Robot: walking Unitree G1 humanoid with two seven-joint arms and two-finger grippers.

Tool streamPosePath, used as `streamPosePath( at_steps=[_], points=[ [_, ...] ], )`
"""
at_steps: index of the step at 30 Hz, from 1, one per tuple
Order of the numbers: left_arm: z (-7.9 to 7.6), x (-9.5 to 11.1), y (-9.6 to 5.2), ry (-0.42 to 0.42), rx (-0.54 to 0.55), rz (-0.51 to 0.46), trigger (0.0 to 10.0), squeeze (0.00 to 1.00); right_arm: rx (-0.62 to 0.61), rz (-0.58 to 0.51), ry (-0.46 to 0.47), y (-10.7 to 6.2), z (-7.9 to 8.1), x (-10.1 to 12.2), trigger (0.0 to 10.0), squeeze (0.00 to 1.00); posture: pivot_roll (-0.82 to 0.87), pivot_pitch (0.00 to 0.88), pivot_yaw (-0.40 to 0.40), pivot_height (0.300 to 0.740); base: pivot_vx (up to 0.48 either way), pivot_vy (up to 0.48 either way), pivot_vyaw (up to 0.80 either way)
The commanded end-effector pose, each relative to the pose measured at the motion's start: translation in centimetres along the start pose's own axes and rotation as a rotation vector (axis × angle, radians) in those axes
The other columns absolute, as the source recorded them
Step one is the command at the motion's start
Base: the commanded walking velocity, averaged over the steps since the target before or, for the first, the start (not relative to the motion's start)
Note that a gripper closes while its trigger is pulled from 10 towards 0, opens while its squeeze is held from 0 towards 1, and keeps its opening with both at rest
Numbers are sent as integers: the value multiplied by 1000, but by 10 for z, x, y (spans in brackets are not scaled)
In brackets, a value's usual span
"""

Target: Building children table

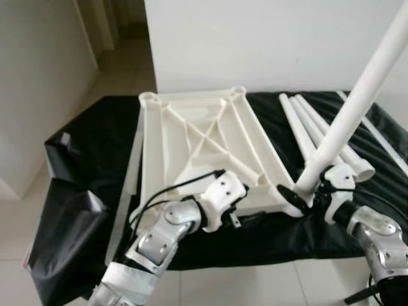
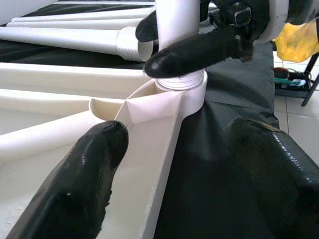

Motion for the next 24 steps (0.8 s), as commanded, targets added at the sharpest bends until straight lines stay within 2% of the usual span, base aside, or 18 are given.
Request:
streamPosePath(
  at_steps=[1, 10, 11, 12, 13, 18, 20, 21, 23, 24],
  points=[
    [-4, -2, 1, 8, -40, 11, 10000, 0, 16, 19, -19, 1, 0, -3, 0, 0, 30, 0, 13, 740, 0, 0, 0],
    [-3, -2, -1, 7, -30, 13, 10000, 0, 15, 46, 5, -4, 3, -14, 0, 0, 37, 0, 4, 740, 0, 0, 0],
    [-3, -2, -1, 7, -29, 13, 10000, 0, 10, 45, 9, -4, 3, -15, 4549, 0, 35, 0, 5, 740, 0, 0, 0],
    [-3, -2, -1, 7, -29, 13, 10000, 0, 10, 45, 9, -4, 3, -15, 4549, 0, 35, 0, 5, 740, 0, 0, 0],
    [-3, -2, -1, 6, -29, 14, 10000, 0, 4, 41, 17, -5, 5, -16, 10000, 0, 33, 0, 6, 740, 0, 0, 0],
    [-3, -2, 0, 5, -30, 12, 10000, 0, -27, 39, 51, -5, 8, -19, 10000, 0, 27, 0, 7, 740, 0, 0, 0],
    [-4, -2, -1, 5, -34, 13, 10000, 0, -111, 37, 64, -5, 7, -23, 10000, 0, 14, 0, 9, 740, 0, 0, 0],
    [-4, -2, -1, 5, -34, 13, 10000, 0, -111, 37, 64, -5, 7, -23, 10000, 0, 14, 0, 9, 740, 0, 0, 0],
    [-3, -2, -1, 3, -36, 11, 10000, 0, -236, 47, 84, -6, -1, -26, 10000, 0, 6, 0, 15, 740, 0, 0, 0],
    [-3, -2, -1, 3, -36, 11, 10000, 0, -236, 47, 84, -6, -1, -26, 10000, 0, 6, 0, 15, 740, 0, 0, 0]
  ],
)
Point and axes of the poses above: a point about 5 cm out from each wrist's last joint towards the gripper, its own y axis pointing out of the wrist towards the gripper, its own x axis along the axis of the wrist's last joint, z = x × y, the point moved 5 cm from there along y, pointing out of the wrist towards the gripper, and after that the axes turned 5 degrees about y, right-handed, at the moved point
